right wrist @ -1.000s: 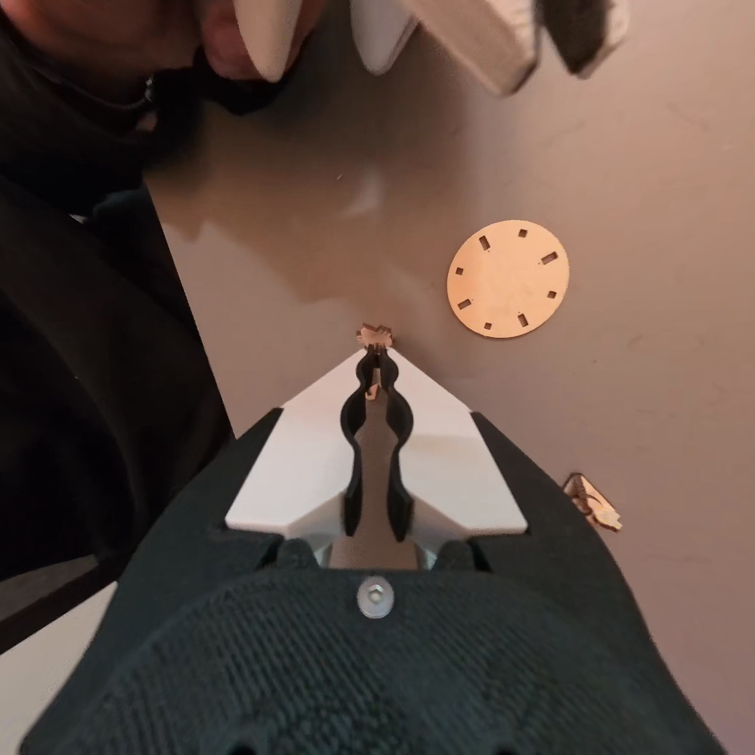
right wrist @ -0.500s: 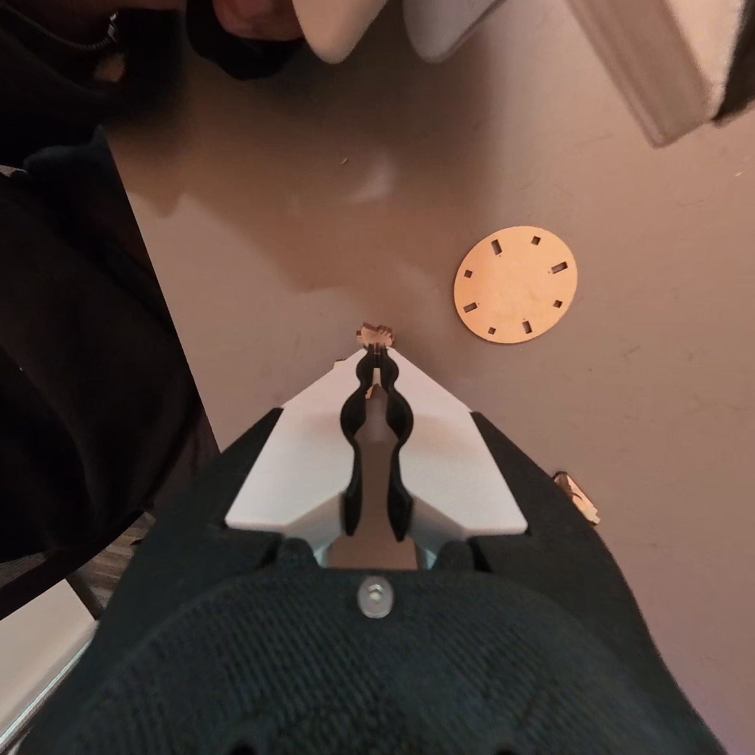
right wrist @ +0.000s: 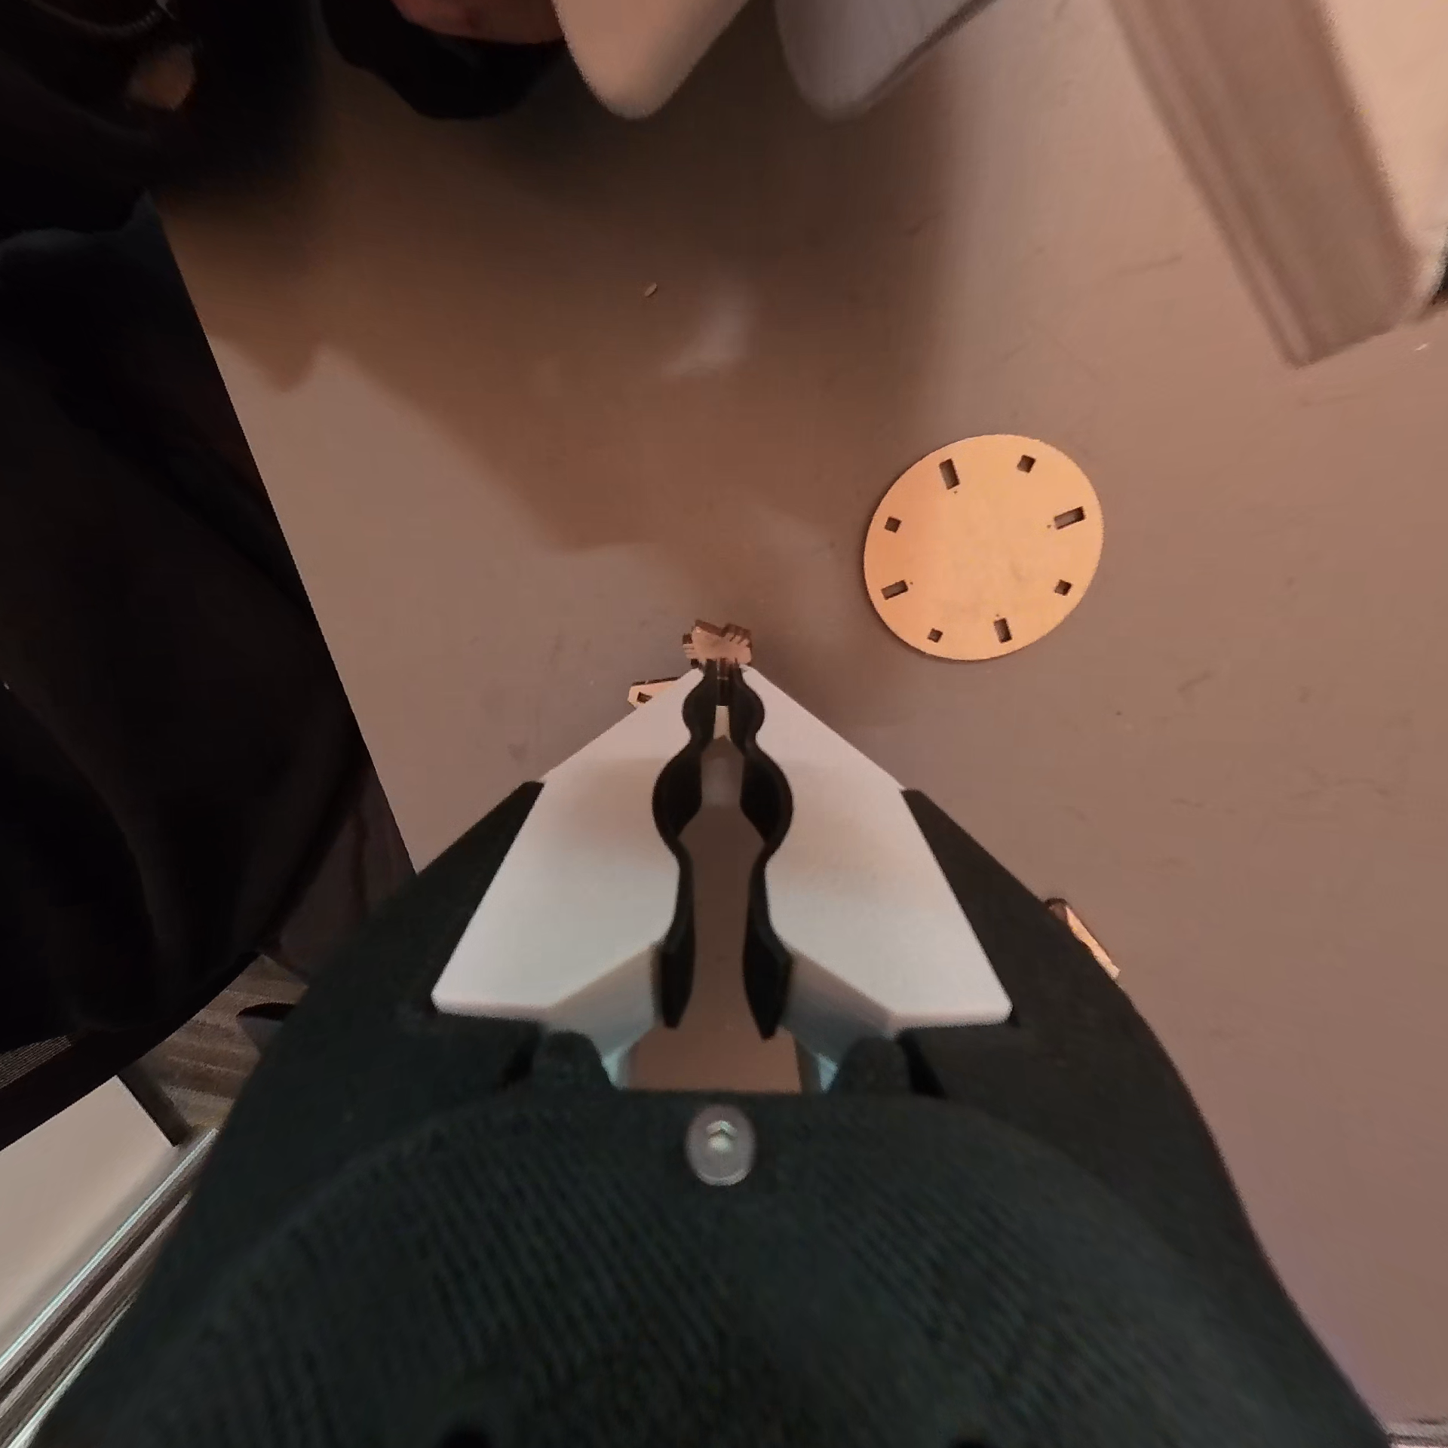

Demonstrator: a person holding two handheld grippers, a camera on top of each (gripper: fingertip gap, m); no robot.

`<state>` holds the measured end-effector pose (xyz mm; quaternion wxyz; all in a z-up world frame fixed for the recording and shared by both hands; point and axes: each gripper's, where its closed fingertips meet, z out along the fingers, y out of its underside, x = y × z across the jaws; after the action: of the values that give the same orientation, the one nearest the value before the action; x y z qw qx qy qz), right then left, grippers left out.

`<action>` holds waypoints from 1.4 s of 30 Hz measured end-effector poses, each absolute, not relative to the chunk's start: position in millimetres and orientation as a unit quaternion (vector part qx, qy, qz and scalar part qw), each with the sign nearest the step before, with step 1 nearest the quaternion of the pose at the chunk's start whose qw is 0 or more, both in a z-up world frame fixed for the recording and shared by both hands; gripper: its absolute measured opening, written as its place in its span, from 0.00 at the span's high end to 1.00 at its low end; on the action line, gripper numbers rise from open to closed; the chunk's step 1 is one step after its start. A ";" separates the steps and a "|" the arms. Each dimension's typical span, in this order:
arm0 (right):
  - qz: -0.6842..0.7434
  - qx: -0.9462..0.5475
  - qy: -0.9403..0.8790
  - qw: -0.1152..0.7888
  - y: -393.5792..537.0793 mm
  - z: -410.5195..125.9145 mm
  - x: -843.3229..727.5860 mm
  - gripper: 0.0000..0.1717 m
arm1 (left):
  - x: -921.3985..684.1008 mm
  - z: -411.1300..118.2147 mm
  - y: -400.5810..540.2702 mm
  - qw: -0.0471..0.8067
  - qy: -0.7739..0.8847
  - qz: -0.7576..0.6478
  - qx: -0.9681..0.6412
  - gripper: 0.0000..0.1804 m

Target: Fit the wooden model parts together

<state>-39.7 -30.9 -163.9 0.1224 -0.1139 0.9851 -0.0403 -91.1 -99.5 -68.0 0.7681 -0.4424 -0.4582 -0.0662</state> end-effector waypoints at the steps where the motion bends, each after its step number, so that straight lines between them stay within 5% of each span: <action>1: -0.040 -0.113 0.985 0.123 -30.9 -163.9 -39.8 1.00 | -91.0 -67.9 -99.6 0.768 -0.458 -0.066 -0.442 0.97; 42: -0.063 -0.091 0.989 0.099 -31.6 -164.4 -39.2 1.00 | -91.7 -68.6 -100.3 0.768 -0.460 -0.067 -0.440 0.98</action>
<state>-39.2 -31.6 -164.4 0.0990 -0.0914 0.9889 -0.0634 -91.7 -100.3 -68.6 0.7683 -0.4397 -0.4602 -0.0670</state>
